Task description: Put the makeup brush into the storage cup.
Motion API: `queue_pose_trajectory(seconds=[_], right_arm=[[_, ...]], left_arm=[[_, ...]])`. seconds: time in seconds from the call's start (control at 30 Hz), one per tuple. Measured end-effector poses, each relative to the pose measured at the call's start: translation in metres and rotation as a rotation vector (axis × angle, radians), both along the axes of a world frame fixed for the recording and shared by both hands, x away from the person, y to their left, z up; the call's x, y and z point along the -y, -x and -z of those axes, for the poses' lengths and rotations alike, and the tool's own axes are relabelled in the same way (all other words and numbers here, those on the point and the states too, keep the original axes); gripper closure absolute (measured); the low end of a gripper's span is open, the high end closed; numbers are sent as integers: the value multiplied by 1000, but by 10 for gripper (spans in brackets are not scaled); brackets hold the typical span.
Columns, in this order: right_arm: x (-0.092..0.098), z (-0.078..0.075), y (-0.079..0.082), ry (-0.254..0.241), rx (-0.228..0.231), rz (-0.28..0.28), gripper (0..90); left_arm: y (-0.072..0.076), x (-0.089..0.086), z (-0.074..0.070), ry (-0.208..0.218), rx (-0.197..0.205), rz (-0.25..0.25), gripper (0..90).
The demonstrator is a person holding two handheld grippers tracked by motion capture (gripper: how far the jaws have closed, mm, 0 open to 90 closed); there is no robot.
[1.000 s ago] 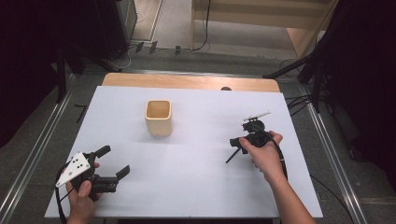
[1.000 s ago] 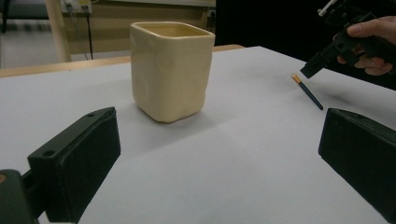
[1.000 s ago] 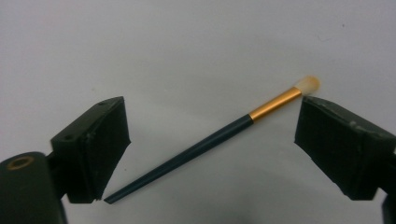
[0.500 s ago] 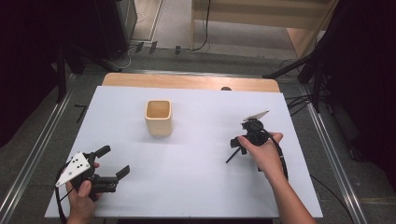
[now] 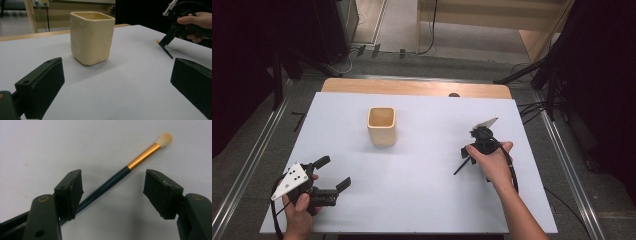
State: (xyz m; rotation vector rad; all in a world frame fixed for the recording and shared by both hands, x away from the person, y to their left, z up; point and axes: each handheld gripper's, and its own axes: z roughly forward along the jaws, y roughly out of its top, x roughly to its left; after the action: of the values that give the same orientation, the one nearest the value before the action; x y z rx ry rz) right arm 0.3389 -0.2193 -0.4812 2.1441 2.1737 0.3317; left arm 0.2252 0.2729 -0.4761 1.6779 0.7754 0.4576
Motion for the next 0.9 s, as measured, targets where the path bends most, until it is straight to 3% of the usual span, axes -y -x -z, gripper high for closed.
queue_pose_trajectory(seconds=[0.37,0.53,0.77,0.8,0.83,0.9], right_arm=[[-2,4,-3,31,-14,26,436],[-5,4,-5,87,-28,19,514],[-5,3,-9,88,-54,3,577],[-5,3,-10,83,-54,9,637],[-2,2,-11,65,-66,18,840],[2,2,-12,50,-71,16,842]], left_arm=[[0,-1,0,3,1,-3,0],[0,0,0,0,0,0,0],[0,0,0,0,0,0,0],[0,0,0,1,-1,-1,0],[0,0,0,0,-1,-1,0],[0,0,0,1,0,0,0]])
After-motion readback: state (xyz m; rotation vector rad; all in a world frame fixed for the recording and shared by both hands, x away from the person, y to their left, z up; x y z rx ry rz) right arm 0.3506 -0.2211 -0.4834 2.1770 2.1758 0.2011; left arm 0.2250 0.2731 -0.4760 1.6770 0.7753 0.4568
